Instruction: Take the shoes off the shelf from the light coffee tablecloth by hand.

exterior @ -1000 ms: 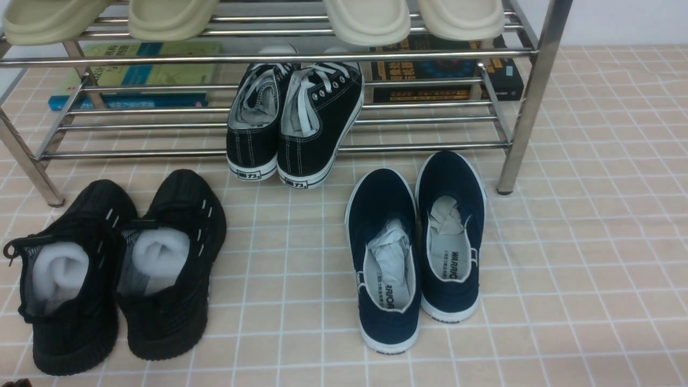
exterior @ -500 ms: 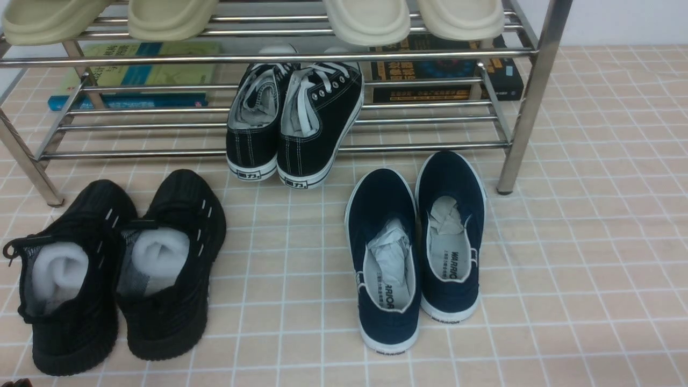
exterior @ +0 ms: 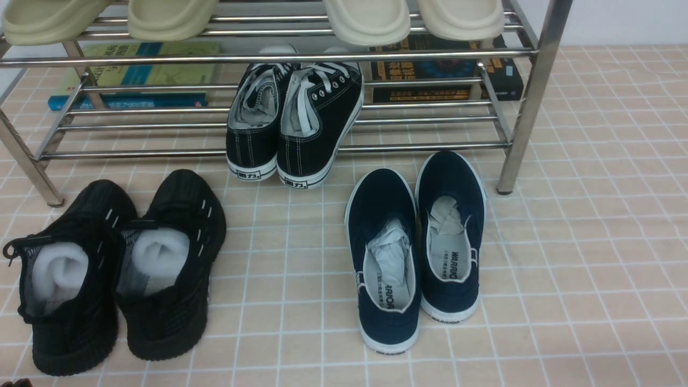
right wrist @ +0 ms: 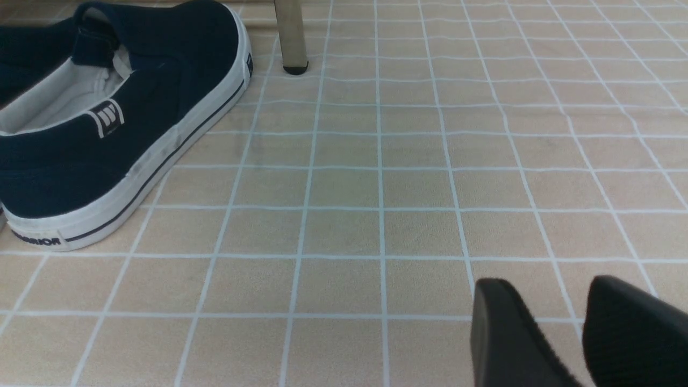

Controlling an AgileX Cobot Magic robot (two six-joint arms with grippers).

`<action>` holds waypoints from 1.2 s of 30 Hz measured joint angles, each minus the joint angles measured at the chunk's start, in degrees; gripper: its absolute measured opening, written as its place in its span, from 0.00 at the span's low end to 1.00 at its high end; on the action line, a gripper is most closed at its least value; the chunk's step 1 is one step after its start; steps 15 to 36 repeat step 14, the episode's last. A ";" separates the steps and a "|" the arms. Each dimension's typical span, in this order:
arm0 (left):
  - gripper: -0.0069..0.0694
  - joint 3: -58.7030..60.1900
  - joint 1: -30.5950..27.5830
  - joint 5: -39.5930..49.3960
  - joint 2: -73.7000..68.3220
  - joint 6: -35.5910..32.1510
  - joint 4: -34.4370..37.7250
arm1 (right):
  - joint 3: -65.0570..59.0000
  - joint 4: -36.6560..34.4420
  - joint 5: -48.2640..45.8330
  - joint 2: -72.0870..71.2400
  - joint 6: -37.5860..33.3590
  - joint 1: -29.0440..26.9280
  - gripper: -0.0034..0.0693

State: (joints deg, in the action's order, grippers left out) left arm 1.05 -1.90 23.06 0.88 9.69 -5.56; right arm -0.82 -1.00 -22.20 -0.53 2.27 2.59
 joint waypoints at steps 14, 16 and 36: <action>0.26 0.00 0.00 0.00 0.00 0.00 -0.19 | 0.00 0.00 0.00 0.00 0.00 0.00 0.38; 0.26 0.00 0.00 0.00 0.00 0.00 -0.19 | 0.00 0.00 0.00 0.00 0.00 0.00 0.38; 0.26 0.00 0.00 0.00 0.00 0.00 -0.19 | 0.00 0.00 0.00 0.00 0.00 0.00 0.38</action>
